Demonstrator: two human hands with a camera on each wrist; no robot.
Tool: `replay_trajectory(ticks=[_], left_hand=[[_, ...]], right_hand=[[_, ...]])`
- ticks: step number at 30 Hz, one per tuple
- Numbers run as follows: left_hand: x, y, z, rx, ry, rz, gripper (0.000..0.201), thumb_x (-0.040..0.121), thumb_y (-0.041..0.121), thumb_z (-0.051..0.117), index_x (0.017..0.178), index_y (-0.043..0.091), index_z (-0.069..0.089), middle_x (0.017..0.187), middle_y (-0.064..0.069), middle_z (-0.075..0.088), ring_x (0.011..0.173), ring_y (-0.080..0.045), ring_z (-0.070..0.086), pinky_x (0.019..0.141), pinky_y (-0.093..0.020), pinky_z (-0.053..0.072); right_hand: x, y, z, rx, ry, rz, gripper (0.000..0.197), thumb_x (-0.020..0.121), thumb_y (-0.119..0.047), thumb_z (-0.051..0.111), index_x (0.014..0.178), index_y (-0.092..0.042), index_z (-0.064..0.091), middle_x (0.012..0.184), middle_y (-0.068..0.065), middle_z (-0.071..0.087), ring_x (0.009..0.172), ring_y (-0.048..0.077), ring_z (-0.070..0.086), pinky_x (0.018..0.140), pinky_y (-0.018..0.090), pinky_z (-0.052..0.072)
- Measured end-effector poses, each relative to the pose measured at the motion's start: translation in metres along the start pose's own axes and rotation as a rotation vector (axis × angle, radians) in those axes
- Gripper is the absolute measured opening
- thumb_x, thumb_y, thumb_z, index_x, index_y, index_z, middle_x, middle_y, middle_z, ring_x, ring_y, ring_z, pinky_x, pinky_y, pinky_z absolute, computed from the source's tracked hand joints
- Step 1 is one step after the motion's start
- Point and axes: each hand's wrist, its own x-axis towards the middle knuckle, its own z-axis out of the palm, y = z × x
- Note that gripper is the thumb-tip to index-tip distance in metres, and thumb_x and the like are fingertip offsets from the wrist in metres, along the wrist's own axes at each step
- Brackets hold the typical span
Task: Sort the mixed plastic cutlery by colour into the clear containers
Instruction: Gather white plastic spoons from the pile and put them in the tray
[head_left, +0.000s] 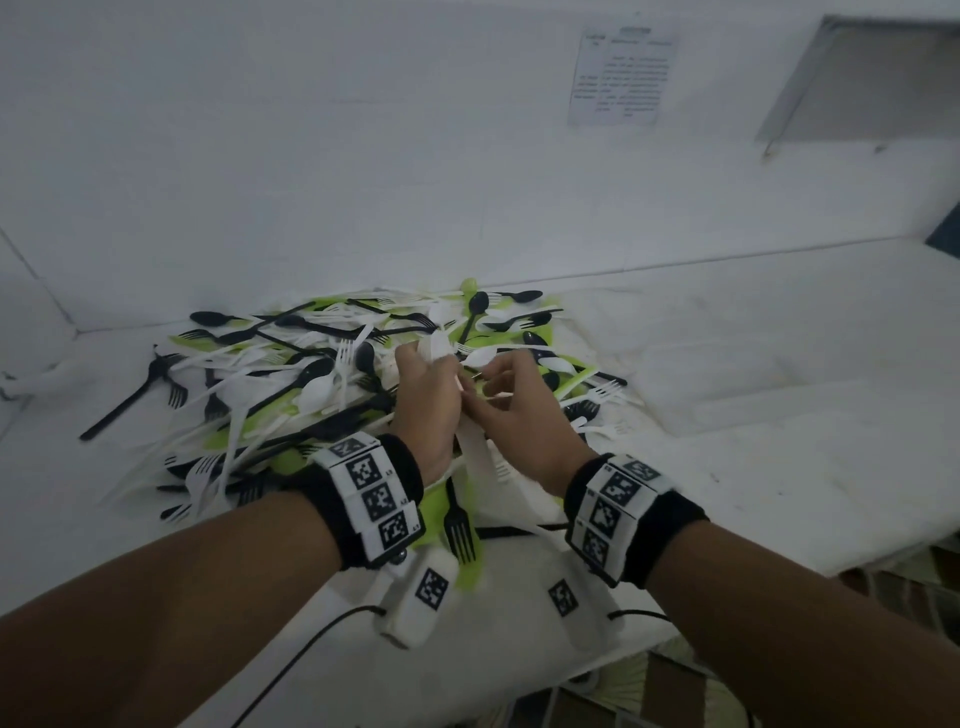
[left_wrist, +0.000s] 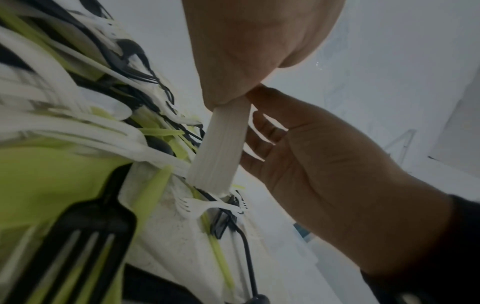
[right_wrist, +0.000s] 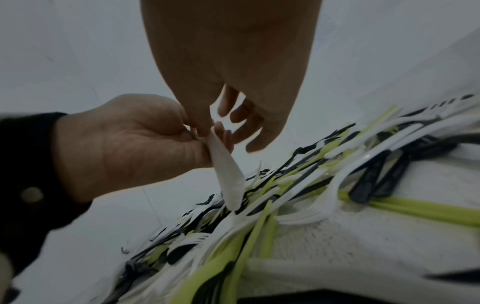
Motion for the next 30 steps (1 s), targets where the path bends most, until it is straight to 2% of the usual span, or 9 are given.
replay_trajectory(ticks=[2, 5, 8, 10, 14, 18, 24, 28, 30], left_hand=[[-0.004, 0.003, 0.007, -0.01, -0.025, 0.025, 0.032, 0.095, 0.003, 0.045, 0.126, 0.014, 0.042, 0.098, -0.012, 0.053, 0.081, -0.02, 0.053, 0.067, -0.037, 0.049], [-0.01, 0.007, 0.021, -0.037, -0.085, 0.034, 0.032, 0.096, 0.006, 0.047, 0.127, 0.013, 0.046, 0.095, -0.007, 0.055, 0.085, -0.017, 0.055, 0.073, -0.037, 0.052], [-0.01, 0.01, 0.036, -0.016, -0.132, 0.064, 0.03, 0.086, 0.011, 0.053, 0.116, 0.012, 0.047, 0.1, -0.009, 0.054, 0.088, -0.021, 0.054, 0.074, -0.038, 0.05], [-0.003, 0.01, 0.045, 0.035, -0.171, 0.085, 0.026, 0.092, 0.007, 0.054, 0.118, 0.01, 0.049, 0.108, -0.011, 0.055, 0.091, -0.021, 0.055, 0.073, -0.034, 0.05], [0.016, 0.003, 0.062, 0.305, -0.256, 0.175, 0.018, 0.096, 0.007, 0.062, 0.111, 0.017, 0.059, 0.111, -0.007, 0.064, 0.097, -0.019, 0.062, 0.083, -0.032, 0.053], [0.024, -0.012, 0.094, 0.669, -0.34, 0.371, 0.019, 0.096, 0.012, 0.067, 0.109, 0.021, 0.057, 0.107, 0.003, 0.065, 0.097, -0.01, 0.064, 0.082, -0.025, 0.052], [0.031, -0.054, 0.188, 0.87, -0.383, 0.517, 0.022, 0.087, 0.012, 0.071, 0.101, 0.02, 0.056, 0.096, 0.007, 0.064, 0.087, -0.001, 0.06, 0.074, -0.019, 0.048], [0.041, -0.078, 0.241, 1.226, -0.492, 0.495, 0.023, 0.081, 0.032, 0.069, 0.097, 0.027, 0.053, 0.096, 0.01, 0.061, 0.097, -0.019, 0.054, 0.086, -0.043, 0.05], [0.047, -0.089, 0.256, 1.489, -0.498, 0.503, 0.027, 0.082, 0.035, 0.068, 0.099, 0.026, 0.051, 0.103, 0.007, 0.051, 0.1, -0.022, 0.042, 0.093, -0.046, 0.044]], right_hand=[[-0.007, -0.005, -0.005, 0.103, -0.097, 0.219, 0.041, 0.092, -0.051, 0.069, 0.111, -0.018, 0.053, 0.107, 0.008, 0.067, 0.096, 0.025, 0.07, 0.085, 0.052, 0.06], [-0.019, -0.02, -0.015, 0.408, -0.243, 0.385, 0.045, 0.104, -0.048, 0.051, 0.124, -0.009, 0.05, 0.099, 0.005, 0.066, 0.076, 0.014, 0.072, 0.065, 0.03, 0.06], [-0.018, -0.019, -0.031, 0.287, -0.222, 0.248, 0.035, 0.108, -0.046, 0.041, 0.112, -0.013, 0.051, 0.083, -0.006, 0.056, 0.06, 0.005, 0.053, 0.061, 0.024, 0.046], [-0.012, -0.012, -0.052, 0.062, -0.162, 0.158, 0.032, 0.108, -0.049, 0.039, 0.105, -0.02, 0.054, 0.084, -0.012, 0.058, 0.07, 0.007, 0.051, 0.072, 0.027, 0.045], [0.007, 0.018, -0.115, -0.505, -0.072, -0.006, 0.036, 0.106, -0.052, 0.038, 0.121, -0.025, 0.056, 0.106, 0.003, 0.064, 0.096, 0.023, 0.058, 0.09, 0.047, 0.049], [0.029, 0.039, -0.183, -0.91, -0.036, -0.192, 0.04, 0.103, -0.053, 0.046, 0.131, -0.028, 0.057, 0.113, 0.001, 0.059, 0.104, 0.025, 0.055, 0.092, 0.044, 0.044], [0.056, 0.092, -0.284, -0.864, -0.192, -0.159, 0.038, 0.1, -0.053, 0.053, 0.13, -0.031, 0.058, 0.113, -0.003, 0.056, 0.103, 0.022, 0.057, 0.091, 0.041, 0.047], [0.072, 0.122, -0.341, -0.835, -0.357, -0.022, 0.034, 0.096, -0.05, 0.063, 0.127, -0.034, 0.065, 0.112, -0.003, 0.055, 0.101, 0.018, 0.058, 0.092, 0.036, 0.047], [0.081, 0.134, -0.355, -0.823, -0.418, 0.008, 0.029, 0.095, -0.043, 0.067, 0.121, -0.033, 0.07, 0.111, -0.002, 0.059, 0.103, 0.017, 0.057, 0.092, 0.034, 0.046]])
